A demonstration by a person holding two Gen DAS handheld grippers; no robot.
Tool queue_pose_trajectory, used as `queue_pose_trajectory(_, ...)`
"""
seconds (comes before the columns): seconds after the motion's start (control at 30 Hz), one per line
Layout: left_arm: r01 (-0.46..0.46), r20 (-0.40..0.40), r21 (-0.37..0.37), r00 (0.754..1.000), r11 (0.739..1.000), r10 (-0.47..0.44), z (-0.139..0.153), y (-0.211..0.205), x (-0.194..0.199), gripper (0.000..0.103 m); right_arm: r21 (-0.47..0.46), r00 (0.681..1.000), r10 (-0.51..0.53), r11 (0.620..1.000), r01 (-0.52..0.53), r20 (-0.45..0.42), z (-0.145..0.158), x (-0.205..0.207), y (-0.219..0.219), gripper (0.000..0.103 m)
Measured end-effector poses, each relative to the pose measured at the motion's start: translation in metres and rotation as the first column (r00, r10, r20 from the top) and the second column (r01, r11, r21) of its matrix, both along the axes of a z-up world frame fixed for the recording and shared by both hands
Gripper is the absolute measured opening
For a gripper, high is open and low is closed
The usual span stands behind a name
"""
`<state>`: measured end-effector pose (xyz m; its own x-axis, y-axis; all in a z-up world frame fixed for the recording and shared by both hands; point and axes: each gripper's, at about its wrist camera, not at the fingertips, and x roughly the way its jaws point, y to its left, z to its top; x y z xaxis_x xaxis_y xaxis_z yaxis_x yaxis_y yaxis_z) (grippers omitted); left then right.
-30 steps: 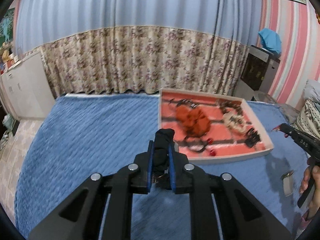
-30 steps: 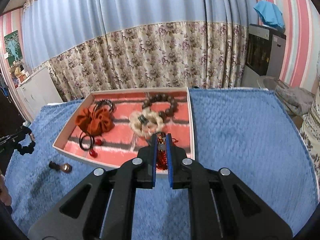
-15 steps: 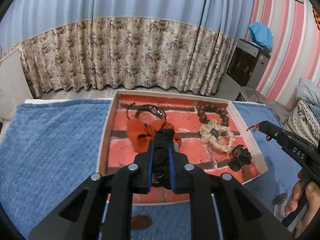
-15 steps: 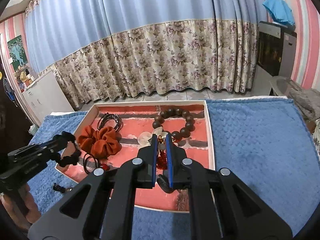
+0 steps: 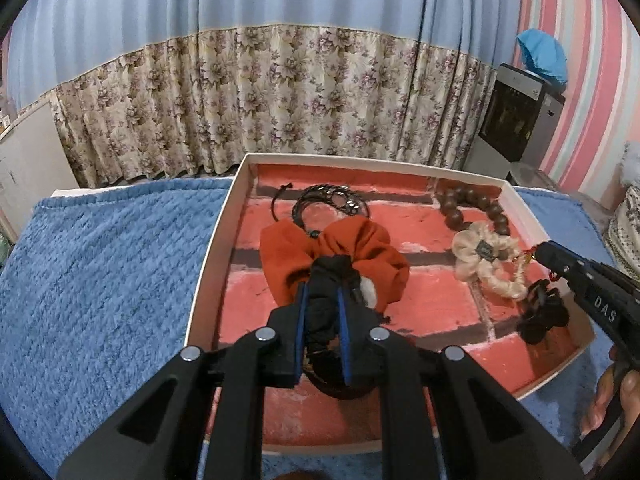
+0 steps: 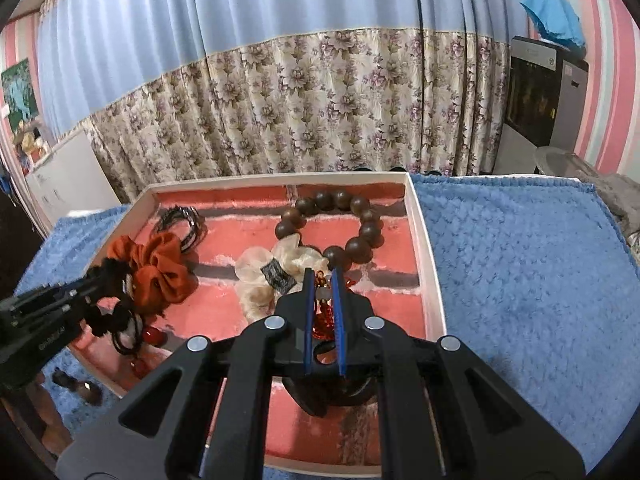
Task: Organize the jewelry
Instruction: 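Carry the scrunchie and red bracelet into the tray and open both tools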
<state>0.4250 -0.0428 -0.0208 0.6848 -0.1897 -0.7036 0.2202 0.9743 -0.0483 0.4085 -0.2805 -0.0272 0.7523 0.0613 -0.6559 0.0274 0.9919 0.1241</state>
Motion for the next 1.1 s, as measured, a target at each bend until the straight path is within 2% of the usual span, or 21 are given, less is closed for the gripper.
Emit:
queue_pose_trajectory(0.2,-0.016,-0.023,0.04,1.0,0.999,0.017,-0.012,0.001,0.004,0.015,-0.03,1.0,-0.016,0.999,0.015,-0.009,-0.007,0.008,-0.002,0.01)
queue_pose_trajectory(0.27,-0.015,-0.021,0.055,1.0,0.998,0.017,-0.014,0.001,0.004,0.018,-0.023,1.0,-0.015,1.0,0.014,-0.023,-0.011,0.011,-0.004,0.01)
queue_pose_trajectory(0.33,-0.021,-0.016,0.079,1.0,0.997,0.022,-0.017,-0.001,0.003,0.032,-0.021,0.999,-0.015,1.0,0.014,-0.04,-0.015,0.01,-0.005,0.01)
queue_pose_trajectory(0.47,-0.028,-0.016,0.087,0.999,0.996,0.029,-0.023,-0.001,0.001,0.038,-0.014,0.998,-0.022,1.0,0.021,-0.056,-0.02,0.009,-0.007,0.011)
queue_pose_trajectory(0.53,-0.038,-0.015,0.096,0.999,0.995,0.039,-0.023,-0.001,0.001,0.056,-0.008,0.998,-0.022,1.0,0.021,-0.064,-0.023,0.008,-0.008,0.011)
queue_pose_trajectory(0.67,-0.035,-0.015,0.097,0.999,0.995,0.037,-0.024,0.0,-0.002,0.06,-0.006,0.998,-0.022,1.0,0.022,-0.066,-0.023,0.006,-0.007,0.013)
queue_pose_trajectory(0.7,-0.033,-0.013,0.099,0.999,0.995,0.034,-0.024,0.0,-0.002,0.061,-0.007,0.997,-0.025,1.0,0.024,-0.067,-0.023,0.006,-0.007,0.015)
queue_pose_trajectory(0.77,-0.03,-0.006,0.112,0.999,0.993,0.031,-0.023,-0.002,-0.004,0.066,-0.006,0.997,-0.03,1.0,0.03,-0.073,-0.023,0.007,-0.008,0.041)
queue_pose_trajectory(0.9,-0.025,0.004,0.11,1.0,0.994,0.025,-0.019,-0.002,-0.009,0.069,0.002,0.998,-0.029,1.0,0.029,-0.061,-0.021,0.005,-0.009,0.047)
queue_pose_trajectory(0.97,-0.02,0.007,0.102,1.0,0.995,0.02,-0.016,-0.002,-0.011,0.07,0.005,0.999,-0.036,0.999,0.036,-0.033,-0.015,0.001,-0.01,0.058)
queue_pose_trajectory(1.03,-0.019,0.021,0.092,1.0,0.996,0.017,-0.009,-0.002,-0.015,0.079,0.014,0.999,-0.035,0.999,0.035,-0.005,-0.006,-0.002,-0.012,0.065)
queue_pose_trajectory(1.1,-0.029,0.051,0.094,0.998,0.995,0.024,0.0,-0.002,-0.021,0.08,0.034,0.999,-0.036,0.999,0.035,0.031,0.003,-0.007,-0.015,0.078)
